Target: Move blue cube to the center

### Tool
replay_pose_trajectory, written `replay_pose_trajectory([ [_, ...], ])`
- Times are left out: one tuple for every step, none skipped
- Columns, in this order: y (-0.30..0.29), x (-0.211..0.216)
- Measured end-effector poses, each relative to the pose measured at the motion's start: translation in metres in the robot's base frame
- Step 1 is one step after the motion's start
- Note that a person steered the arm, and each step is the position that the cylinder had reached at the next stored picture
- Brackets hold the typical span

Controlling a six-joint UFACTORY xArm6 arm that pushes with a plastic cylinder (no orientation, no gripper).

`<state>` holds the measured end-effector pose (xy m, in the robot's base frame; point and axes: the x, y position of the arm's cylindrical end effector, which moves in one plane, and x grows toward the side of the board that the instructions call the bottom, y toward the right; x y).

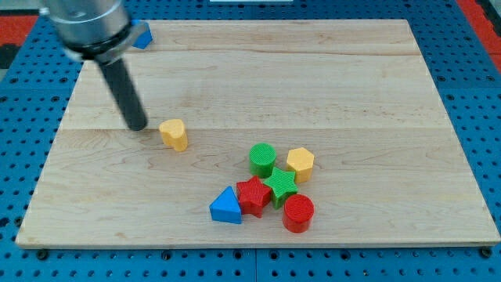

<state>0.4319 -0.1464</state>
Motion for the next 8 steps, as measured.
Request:
replay_pose_trajectory([
  [0.063, 0.032],
  [0.077, 0.063],
  [-0.014, 0.030],
  [-0.139, -0.029],
  [-0.156, -0.083],
  [-0.140, -0.166],
  [-0.110, -0.203],
  [-0.056, -0.215],
])
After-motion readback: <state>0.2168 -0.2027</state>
